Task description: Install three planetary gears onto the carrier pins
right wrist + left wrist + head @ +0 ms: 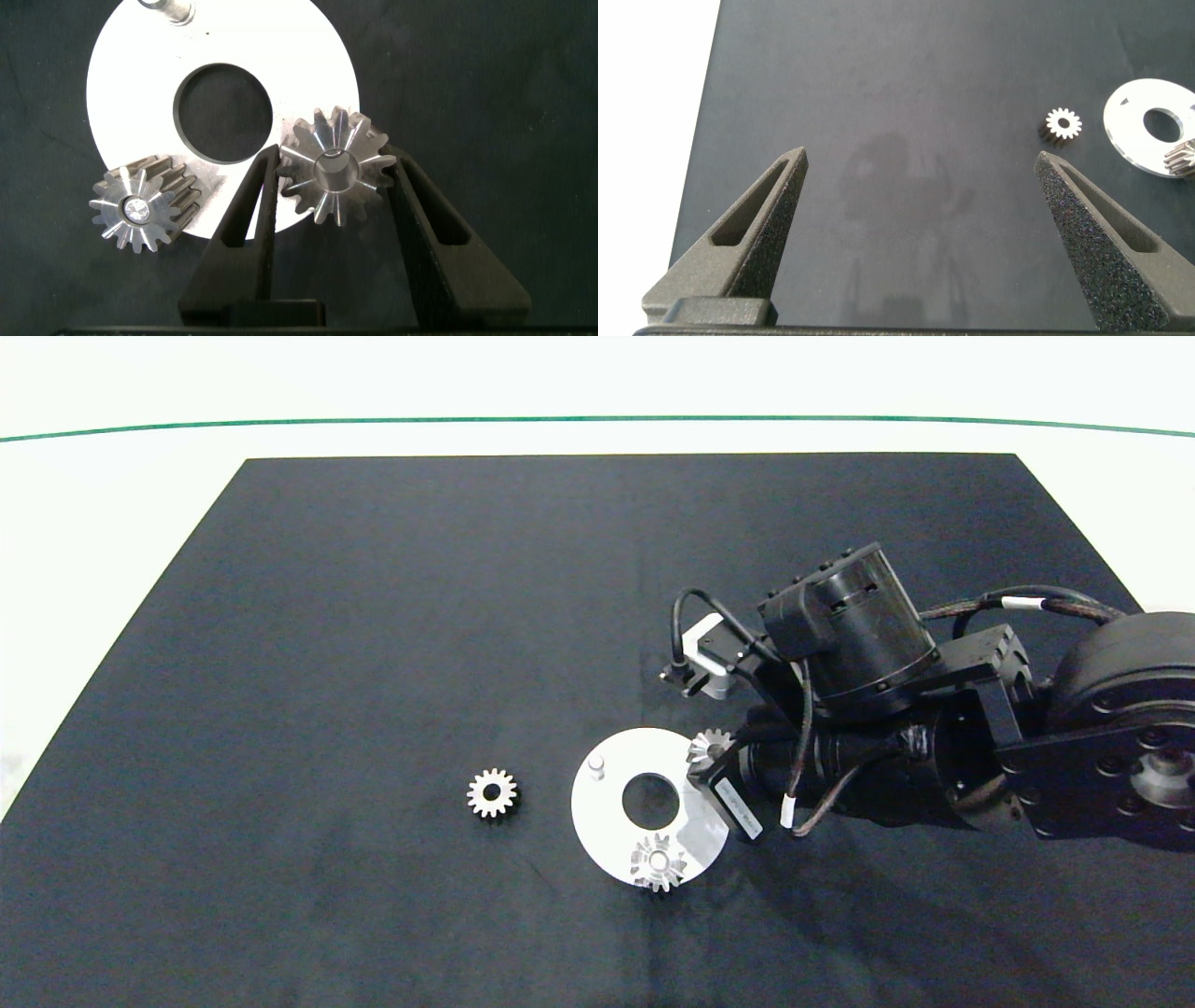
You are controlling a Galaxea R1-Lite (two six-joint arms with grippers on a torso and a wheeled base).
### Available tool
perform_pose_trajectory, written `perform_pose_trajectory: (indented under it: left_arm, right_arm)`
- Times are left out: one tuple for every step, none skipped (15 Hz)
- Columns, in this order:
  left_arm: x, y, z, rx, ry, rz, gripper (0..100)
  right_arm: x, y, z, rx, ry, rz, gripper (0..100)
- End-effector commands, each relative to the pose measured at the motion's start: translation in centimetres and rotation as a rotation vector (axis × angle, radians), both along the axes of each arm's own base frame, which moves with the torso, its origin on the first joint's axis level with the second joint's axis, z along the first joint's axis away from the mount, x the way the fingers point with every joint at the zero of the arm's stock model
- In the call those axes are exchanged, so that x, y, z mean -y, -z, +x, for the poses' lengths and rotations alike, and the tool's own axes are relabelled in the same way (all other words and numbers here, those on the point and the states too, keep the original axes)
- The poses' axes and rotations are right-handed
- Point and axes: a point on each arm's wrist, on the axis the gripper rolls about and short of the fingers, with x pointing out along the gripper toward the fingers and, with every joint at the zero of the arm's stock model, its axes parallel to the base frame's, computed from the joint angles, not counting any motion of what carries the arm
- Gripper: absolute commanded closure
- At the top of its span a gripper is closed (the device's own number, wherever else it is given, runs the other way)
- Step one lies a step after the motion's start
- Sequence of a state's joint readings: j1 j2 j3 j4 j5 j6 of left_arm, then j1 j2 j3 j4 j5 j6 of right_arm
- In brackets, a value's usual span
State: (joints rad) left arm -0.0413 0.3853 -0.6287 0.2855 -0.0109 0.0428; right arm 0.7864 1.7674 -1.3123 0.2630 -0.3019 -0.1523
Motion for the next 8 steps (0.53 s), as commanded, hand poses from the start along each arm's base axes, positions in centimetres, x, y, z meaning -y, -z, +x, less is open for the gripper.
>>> perform_pose_trajectory:
  left_arm:
    - [0.0, -0.07, -0.01, 0.001, 0.0, -0.001, 0]
    - [0.0, -0.07, -0.01, 0.001, 0.0, 0.0, 0]
    - [0.0, -0.07, -0.01, 0.001, 0.0, 0.0, 0]
    - [0.0, -0.03, 0.01, -0.001, 0.0, -0.001, 0]
    - [0.0, -0.07, -0.01, 0.001, 0.0, -0.001, 0]
    - [0.0, -0.07, -0.01, 0.001, 0.0, -0.001, 0]
    - [0.0, -0.07, -0.01, 0.001, 0.0, 0.0, 0]
    - [0.0, -0.07, -0.01, 0.001, 0.0, 0.0, 0]
  right_arm:
    - [-0.08, -0.05, 0.06, 0.002, -0.001, 0.0, 100]
    - [-0.07, -0.01, 0.05, 0.001, -0.001, -0.001, 100]
    - [-0.04, 0.0, 0.08, -0.001, 0.0, 0.001, 100]
    - [-0.04, 0.0, 0.08, -0.001, 0.0, 0.001, 100]
    - [0.0, 0.0, 0.11, -0.001, 0.002, 0.001, 100]
    - [0.0, 0.0, 0.11, -0.001, 0.002, 0.001, 100]
    - [0.0, 0.0, 0.11, -0.001, 0.002, 0.001, 100]
    - [-0.03, 0.05, 0.14, -0.002, 0.002, 0.0, 100]
